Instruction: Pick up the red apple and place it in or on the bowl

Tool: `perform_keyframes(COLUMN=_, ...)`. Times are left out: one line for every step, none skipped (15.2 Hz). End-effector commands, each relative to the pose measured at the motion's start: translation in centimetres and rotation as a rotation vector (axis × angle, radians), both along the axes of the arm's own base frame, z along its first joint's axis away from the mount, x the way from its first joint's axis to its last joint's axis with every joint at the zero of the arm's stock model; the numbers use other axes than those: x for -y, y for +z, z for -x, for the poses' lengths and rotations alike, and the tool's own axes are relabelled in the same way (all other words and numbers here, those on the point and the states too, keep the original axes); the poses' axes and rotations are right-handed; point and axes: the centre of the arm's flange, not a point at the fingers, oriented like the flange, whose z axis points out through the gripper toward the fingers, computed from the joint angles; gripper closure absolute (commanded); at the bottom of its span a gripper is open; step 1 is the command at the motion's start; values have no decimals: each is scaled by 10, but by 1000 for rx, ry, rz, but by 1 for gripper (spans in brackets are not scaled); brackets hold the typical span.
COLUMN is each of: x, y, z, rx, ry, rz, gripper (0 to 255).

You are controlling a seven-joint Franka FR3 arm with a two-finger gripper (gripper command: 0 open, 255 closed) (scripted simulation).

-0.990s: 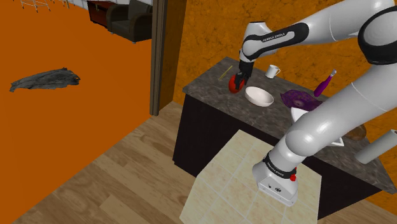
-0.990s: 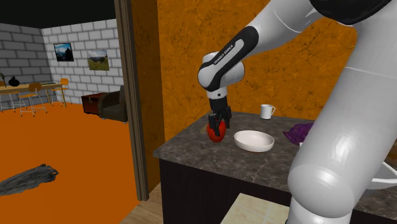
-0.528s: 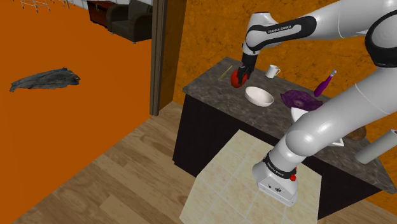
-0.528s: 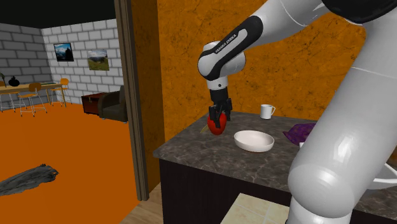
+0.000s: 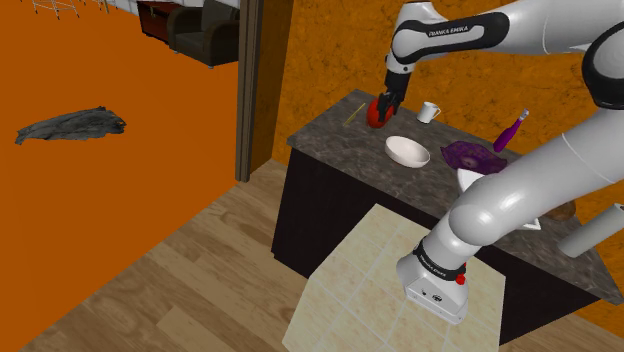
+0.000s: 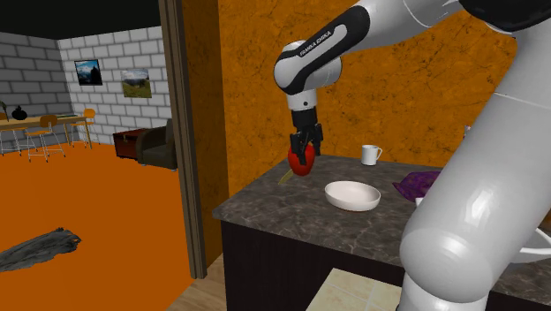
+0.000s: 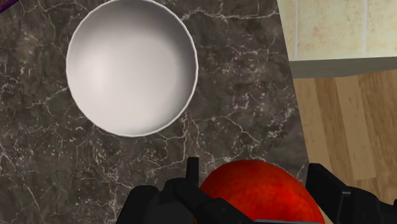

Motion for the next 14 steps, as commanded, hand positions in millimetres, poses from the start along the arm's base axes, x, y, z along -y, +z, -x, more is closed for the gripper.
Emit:
perform_keyframes(x=-1, y=10, z=0, rx=0, ry=0, rz=0, gripper=255)
perform_keyframes(x=-1, y=16, z=0, rx=0, ry=0, rz=0, gripper=255)
perform_keyframes(x=-1, y=21, z=0, rx=0, ry=0, rz=0, gripper=255)
perform_keyframes(x=-1, y=26, z=0, rx=0, ry=0, rz=0, gripper=255)
perform_keyframes(x=-1, y=31, z=0, rx=0, ry=0, rz=0, gripper=255)
perform_keyframes(x=-1, y=36, z=0, rx=0, ry=0, rz=0, gripper=255)
perform_keyframes(x=1, y=37, z=13, rx=0, ry=0, rz=0, gripper=255)
perform_keyframes(x=3, y=37, z=26, rx=0, ry=0, rz=0, gripper=255)
perform_keyframes(x=5, y=38, z=39, rx=0, ry=0, rz=0, gripper=255)
perform_keyframes(x=7, y=38, z=52, rx=0, ry=0, rz=0, gripper=255)
perform_keyframes(x=9, y=38, z=65, rx=0, ry=0, rz=0, gripper=255)
perform_keyframes(x=11, y=39, z=78, rx=0, ry=0, rz=0, gripper=255)
perform_keyframes(x=13, y=39, z=91, rx=0, ry=0, rz=0, gripper=255)
perform_keyframes(x=15, y=40, z=104, rx=0, ry=0, rz=0, gripper=255)
